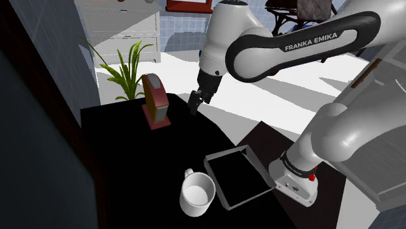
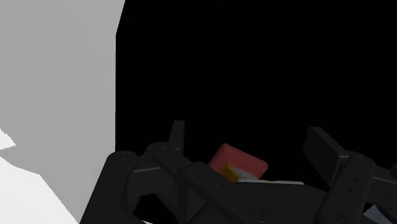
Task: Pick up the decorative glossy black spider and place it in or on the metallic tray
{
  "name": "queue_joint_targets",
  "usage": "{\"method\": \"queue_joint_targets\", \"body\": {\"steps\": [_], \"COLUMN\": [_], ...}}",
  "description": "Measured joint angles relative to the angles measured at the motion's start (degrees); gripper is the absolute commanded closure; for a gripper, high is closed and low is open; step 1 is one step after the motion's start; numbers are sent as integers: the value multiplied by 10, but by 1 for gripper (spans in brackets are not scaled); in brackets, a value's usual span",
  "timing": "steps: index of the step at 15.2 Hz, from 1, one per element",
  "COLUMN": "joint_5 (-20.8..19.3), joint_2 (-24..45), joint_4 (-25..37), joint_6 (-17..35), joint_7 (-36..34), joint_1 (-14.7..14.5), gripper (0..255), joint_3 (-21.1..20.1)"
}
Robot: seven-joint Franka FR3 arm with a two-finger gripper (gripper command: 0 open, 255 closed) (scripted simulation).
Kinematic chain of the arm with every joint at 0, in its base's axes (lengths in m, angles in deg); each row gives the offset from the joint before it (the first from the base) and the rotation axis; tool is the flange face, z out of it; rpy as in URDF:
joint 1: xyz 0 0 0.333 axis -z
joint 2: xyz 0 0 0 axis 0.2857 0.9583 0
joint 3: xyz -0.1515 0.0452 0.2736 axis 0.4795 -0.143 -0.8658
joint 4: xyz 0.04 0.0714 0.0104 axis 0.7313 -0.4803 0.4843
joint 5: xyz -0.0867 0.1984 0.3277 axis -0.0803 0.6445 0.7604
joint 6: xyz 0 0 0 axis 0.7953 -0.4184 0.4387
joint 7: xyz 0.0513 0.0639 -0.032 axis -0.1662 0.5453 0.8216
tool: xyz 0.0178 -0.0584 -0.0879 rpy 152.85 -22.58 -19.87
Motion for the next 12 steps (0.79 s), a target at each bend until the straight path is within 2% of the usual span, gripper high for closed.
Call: {"method": "queue_joint_targets", "body": {"steps": [5, 8, 12], "joint_5": [-29, -68, -122], "joint_2": [99, 170, 246], "joint_4": [31, 66, 107], "joint_6": [69, 103, 131], "joint_7": [-55, -105, -162], "joint_1": [-3, -7, -20], "gripper": [0, 0, 0], "joint_3": [-45, -71, -86]}}
